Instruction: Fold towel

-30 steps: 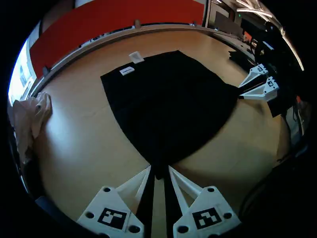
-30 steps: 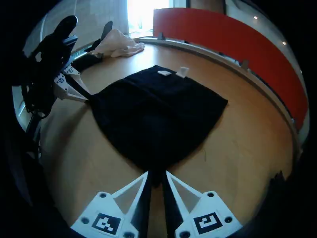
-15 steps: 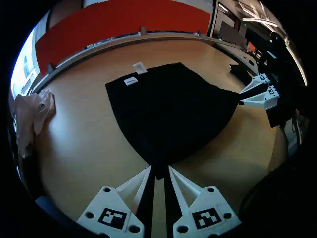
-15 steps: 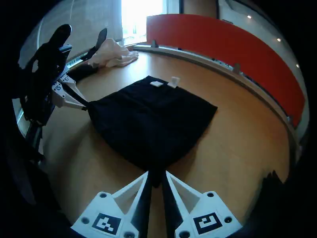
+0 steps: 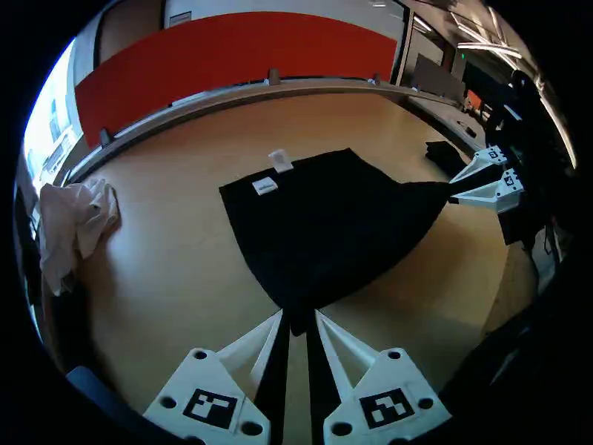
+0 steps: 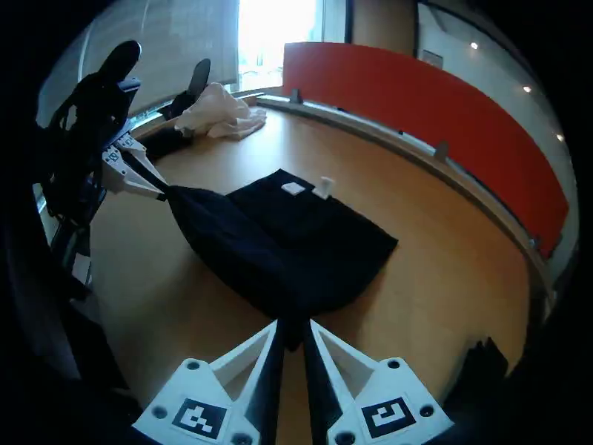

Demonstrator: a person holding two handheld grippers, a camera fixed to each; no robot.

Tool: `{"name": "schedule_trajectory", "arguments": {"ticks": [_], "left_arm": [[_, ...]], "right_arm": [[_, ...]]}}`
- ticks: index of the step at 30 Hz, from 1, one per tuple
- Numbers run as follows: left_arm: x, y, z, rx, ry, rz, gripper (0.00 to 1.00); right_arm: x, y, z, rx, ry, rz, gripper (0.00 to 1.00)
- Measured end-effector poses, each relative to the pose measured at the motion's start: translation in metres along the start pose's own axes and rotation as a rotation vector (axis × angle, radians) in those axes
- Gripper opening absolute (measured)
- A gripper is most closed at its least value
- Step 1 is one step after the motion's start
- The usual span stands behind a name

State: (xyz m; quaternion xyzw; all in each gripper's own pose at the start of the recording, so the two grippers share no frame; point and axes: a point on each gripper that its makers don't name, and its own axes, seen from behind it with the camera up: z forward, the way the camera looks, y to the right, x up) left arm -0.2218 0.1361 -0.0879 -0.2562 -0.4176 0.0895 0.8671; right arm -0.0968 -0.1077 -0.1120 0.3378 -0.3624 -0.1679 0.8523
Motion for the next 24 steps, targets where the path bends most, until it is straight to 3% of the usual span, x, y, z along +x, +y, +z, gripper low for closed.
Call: {"name": "schedule_trajectory", "arguments": {"ticks": [14, 24], "left_arm": [[0.019, 0.01, -0.032, 0.001, 0.018, -0.005, 0.15], [0.029, 0.013, -0.045, -0.006, 0.028, -0.014, 0.15]], "right_arm": [[0.024, -0.002, -0.037, 0.009, 0.025, -0.005, 0.16], [0.03, -0.005, -0.05, 0.016, 0.024, -0.009, 0.16]]}}
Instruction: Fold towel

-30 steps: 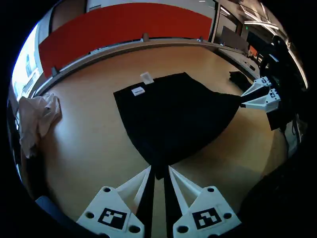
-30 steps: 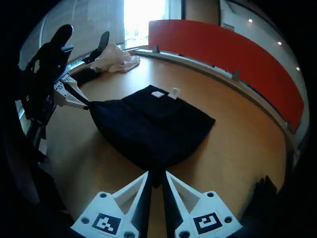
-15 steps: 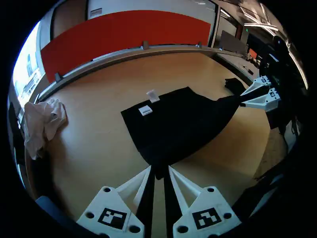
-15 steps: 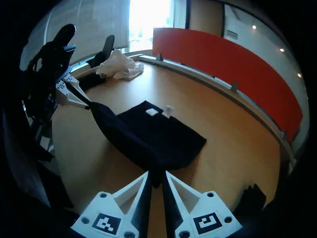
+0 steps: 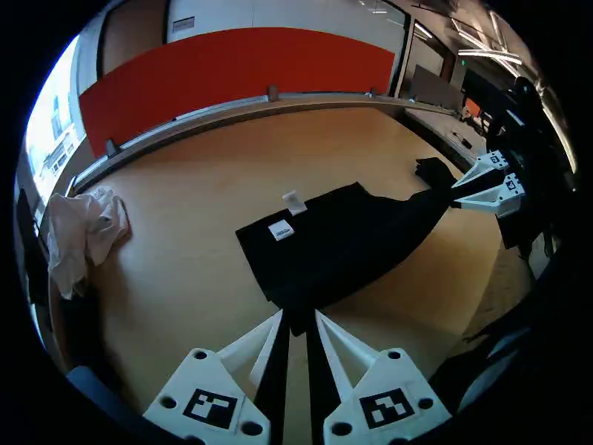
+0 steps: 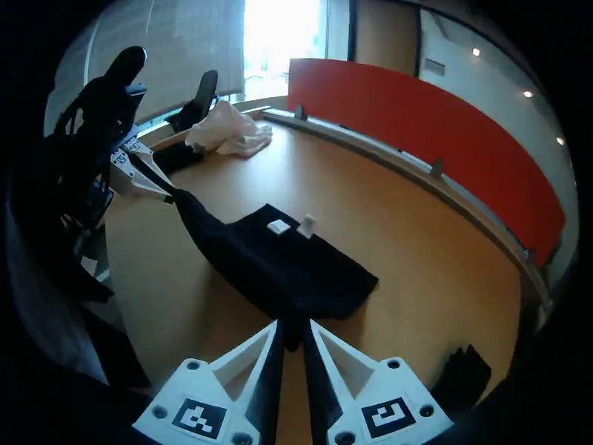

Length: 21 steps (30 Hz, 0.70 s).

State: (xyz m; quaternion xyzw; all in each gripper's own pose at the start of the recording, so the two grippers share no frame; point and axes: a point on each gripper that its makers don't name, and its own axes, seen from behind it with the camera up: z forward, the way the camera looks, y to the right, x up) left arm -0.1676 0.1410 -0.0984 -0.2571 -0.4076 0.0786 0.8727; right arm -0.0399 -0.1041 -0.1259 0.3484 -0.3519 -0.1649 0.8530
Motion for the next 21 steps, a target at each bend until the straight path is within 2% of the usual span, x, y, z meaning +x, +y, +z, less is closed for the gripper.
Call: {"name": "schedule_trajectory", "arguments": {"ticks": [8, 21], "left_arm": [[0.005, 0.004, -0.01, -0.007, 0.005, 0.007, 0.15], [0.007, 0.005, -0.009, -0.01, 0.008, 0.0, 0.15]], "right_arm": [[0.005, -0.002, -0.01, 0.003, 0.0, -0.008, 0.16], [0.002, -0.001, -0.009, 0.008, -0.014, -0.007, 0.16]]}}
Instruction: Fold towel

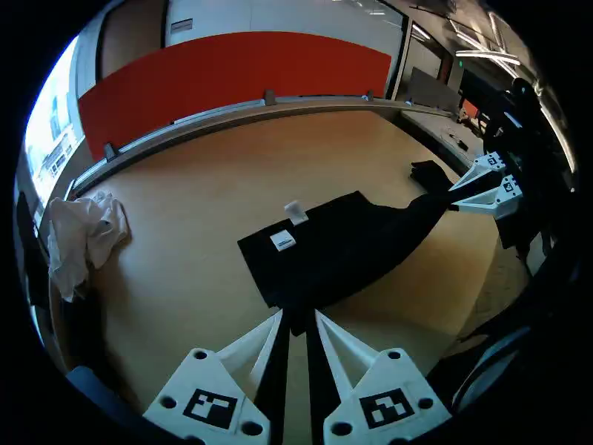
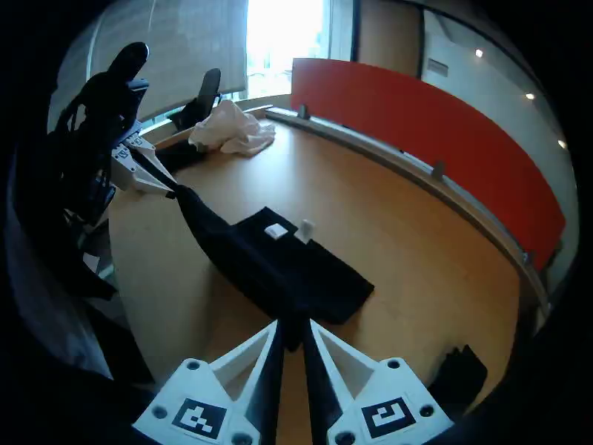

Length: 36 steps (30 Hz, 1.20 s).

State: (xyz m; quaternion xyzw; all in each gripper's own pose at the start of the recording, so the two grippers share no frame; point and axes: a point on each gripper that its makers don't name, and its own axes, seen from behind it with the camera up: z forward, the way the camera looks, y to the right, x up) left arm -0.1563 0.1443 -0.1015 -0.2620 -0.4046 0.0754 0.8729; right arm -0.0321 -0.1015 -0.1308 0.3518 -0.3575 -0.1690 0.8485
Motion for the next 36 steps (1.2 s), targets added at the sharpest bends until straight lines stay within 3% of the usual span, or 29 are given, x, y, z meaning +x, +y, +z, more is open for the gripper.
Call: {"name": "schedule_trajectory", "arguments": {"ticks": [8, 19, 36], "left_arm": [[0.004, -0.003, 0.005, 0.005, 0.005, -0.002, 0.15], [0.012, -0.01, 0.027, 0.019, 0.005, -0.005, 0.15], [0.037, -0.036, 0.066, 0.049, 0.01, 0.035, 0.15]], "right_arm": [[-0.001, 0.004, 0.004, -0.002, -0.016, 0.002, 0.16], [-0.007, 0.019, 0.025, -0.006, -0.058, 0.027, 0.16], [-0.01, 0.044, 0.056, 0.0, -0.116, 0.077, 0.16]]}}
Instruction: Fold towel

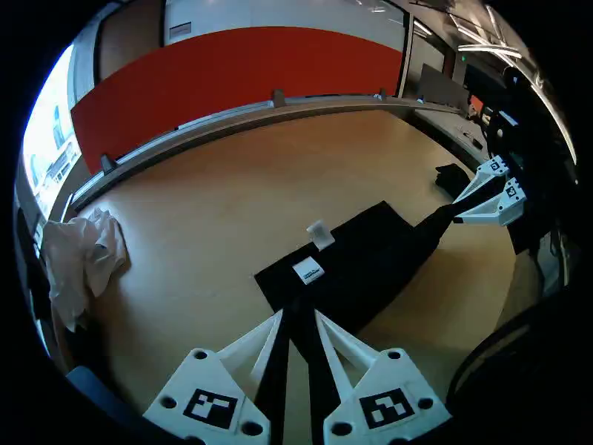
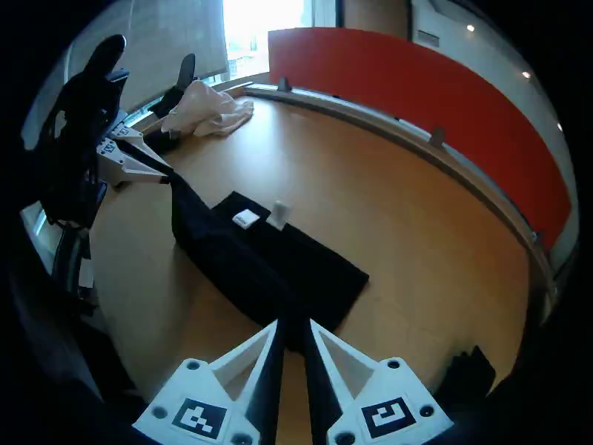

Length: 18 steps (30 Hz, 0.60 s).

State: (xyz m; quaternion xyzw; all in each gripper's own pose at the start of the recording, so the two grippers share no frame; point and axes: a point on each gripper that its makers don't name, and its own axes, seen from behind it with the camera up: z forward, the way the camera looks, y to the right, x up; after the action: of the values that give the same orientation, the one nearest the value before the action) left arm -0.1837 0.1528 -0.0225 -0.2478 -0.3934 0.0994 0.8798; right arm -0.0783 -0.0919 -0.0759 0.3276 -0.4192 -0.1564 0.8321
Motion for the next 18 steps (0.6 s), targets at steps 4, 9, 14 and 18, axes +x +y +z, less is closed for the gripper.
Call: {"name": "schedule_trajectory", "arguments": {"ticks": [4, 9, 14, 18], "left_arm": [[0.005, -0.003, 0.007, 0.002, 0.003, 0.016, 0.15], [0.009, -0.006, 0.013, 0.006, 0.004, 0.024, 0.15], [0.013, -0.01, 0.017, 0.011, 0.007, 0.025, 0.15], [0.014, -0.013, 0.019, 0.014, 0.007, 0.025, 0.15]], "right_arm": [[0.0, 0.003, 0.003, 0.0, -0.009, 0.001, 0.16], [-0.001, 0.002, 0.005, 0.004, -0.014, 0.007, 0.16], [-0.003, -0.002, 0.005, 0.013, -0.016, 0.015, 0.16], [-0.003, -0.002, 0.004, 0.012, -0.013, 0.016, 0.16]]}}
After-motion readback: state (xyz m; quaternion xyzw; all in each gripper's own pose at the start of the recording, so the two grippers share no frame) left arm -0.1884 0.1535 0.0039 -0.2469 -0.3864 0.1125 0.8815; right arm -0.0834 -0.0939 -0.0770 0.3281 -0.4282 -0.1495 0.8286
